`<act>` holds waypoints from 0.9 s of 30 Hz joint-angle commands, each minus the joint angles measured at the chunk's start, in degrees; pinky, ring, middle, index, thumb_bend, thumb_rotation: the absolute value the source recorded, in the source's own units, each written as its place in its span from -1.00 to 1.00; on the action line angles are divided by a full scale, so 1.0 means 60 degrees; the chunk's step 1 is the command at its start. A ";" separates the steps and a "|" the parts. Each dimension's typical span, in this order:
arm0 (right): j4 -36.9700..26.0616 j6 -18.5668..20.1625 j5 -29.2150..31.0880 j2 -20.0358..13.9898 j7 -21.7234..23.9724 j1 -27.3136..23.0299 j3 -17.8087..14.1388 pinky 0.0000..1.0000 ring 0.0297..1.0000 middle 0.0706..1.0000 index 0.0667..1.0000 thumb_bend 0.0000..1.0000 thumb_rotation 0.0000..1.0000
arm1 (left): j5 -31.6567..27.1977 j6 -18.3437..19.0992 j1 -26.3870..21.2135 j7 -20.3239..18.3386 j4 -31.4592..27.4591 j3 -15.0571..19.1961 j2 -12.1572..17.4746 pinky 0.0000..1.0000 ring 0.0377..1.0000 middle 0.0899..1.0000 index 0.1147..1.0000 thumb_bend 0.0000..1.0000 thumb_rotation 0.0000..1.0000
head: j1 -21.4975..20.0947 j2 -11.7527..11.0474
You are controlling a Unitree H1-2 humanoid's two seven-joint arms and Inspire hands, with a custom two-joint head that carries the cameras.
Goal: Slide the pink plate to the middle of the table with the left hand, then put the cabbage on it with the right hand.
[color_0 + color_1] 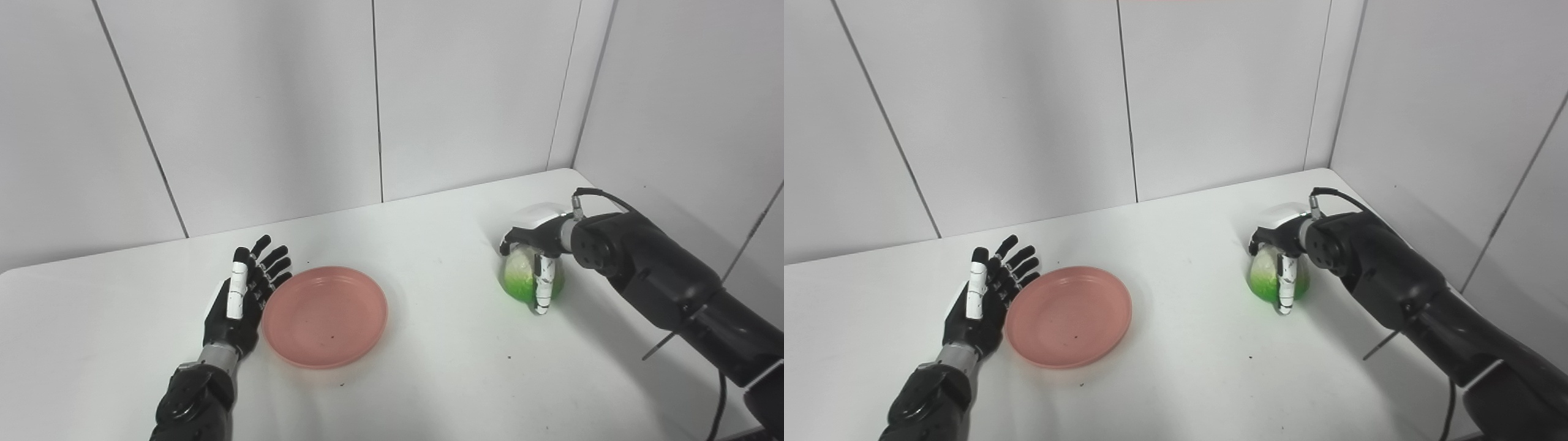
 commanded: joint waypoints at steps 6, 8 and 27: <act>0.0462 -0.0635 0.0245 -0.0133 -0.0396 0.0031 -0.0169 0.03 0.14 0.06 -0.17 0.05 -0.98 | 0.0092 0.0309 0.0029 0.0114 -0.0006 -0.0020 0.0026 0.70 0.74 0.69 0.79 0.87 0.81 | 0.0021 -0.0006; 0.0520 -0.0605 0.0253 -0.0141 -0.0379 -0.0003 -0.0160 -0.09 0.02 -0.03 -0.15 0.05 -1.00 | 0.0095 0.0298 0.0013 0.0099 0.0024 -0.0025 0.0034 0.71 0.74 0.70 0.80 0.86 0.82 | 0.0021 -0.0006; 0.0138 -0.0331 0.0802 -0.0095 0.0099 -0.0115 -0.0488 -0.34 -0.22 -0.10 -0.03 0.04 -1.00 | 0.0131 0.0300 -0.0021 0.0191 0.0064 -0.0021 0.0034 0.70 0.74 0.69 0.78 0.86 0.82 | 0.0046 -0.0017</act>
